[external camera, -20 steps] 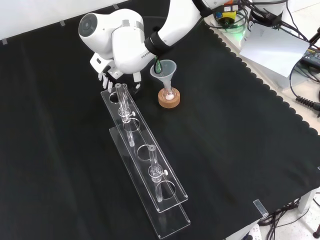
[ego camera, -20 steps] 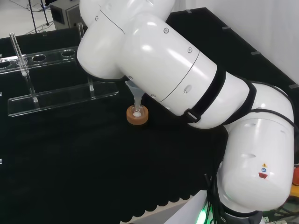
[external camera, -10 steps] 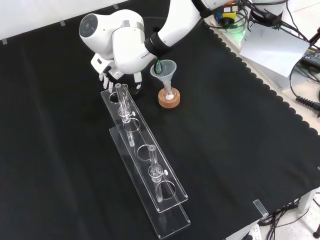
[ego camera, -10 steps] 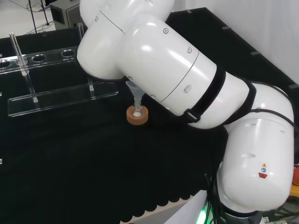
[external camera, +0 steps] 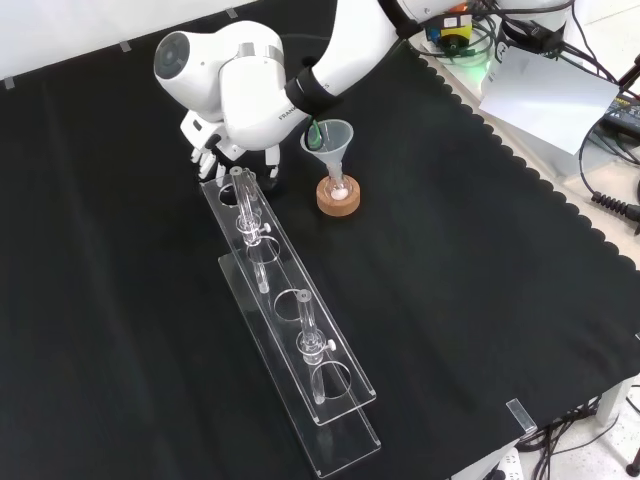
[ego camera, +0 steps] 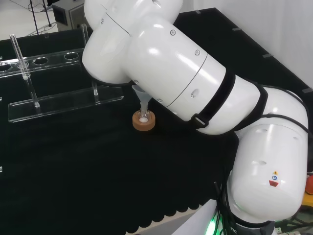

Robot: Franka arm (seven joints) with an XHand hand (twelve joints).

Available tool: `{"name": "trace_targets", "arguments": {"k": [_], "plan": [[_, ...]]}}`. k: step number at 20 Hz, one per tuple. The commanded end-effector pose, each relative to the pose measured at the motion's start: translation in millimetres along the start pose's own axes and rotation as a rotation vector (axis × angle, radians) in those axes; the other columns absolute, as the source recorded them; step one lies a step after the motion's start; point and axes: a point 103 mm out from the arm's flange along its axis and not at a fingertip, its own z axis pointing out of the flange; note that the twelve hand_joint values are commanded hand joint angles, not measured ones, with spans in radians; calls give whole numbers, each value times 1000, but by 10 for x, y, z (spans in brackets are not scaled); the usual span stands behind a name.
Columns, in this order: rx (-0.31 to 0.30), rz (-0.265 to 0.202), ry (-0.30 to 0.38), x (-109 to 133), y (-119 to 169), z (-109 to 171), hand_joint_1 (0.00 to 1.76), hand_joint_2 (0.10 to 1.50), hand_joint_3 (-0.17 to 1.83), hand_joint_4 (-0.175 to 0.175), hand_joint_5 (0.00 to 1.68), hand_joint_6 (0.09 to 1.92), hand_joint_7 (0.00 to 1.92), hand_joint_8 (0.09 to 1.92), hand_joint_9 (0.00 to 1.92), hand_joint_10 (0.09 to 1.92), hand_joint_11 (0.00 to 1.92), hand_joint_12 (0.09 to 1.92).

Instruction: Put the weighing funnel back on the table.

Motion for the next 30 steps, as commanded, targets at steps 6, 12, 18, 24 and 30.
{"name": "trace_targets", "arguments": {"k": [6, 12, 18, 24, 30], "plan": [[48, 35, 13, -130, -151, -94, 862, 667, 542, -48, 338, 345, 0, 191, 0, 548, 0, 1117], [12, 57, 34, -240, -354, -233, 845, 661, 513, -56, 346, 171, 0, 196, 0, 540, 0, 1092], [-36, 89, 39, -340, -742, -477, 840, 663, 500, -57, 366, 114, 0, 313, 0, 584, 0, 1107], [-98, 124, 38, -372, -1152, -768, 839, 662, 500, -58, 377, 87, 0, 399, 3, 669, 0, 1158], [-138, 142, 34, -343, -1517, -976, 837, 661, 505, -59, 392, 87, 0, 475, 40, 703, 0, 1197]]}}
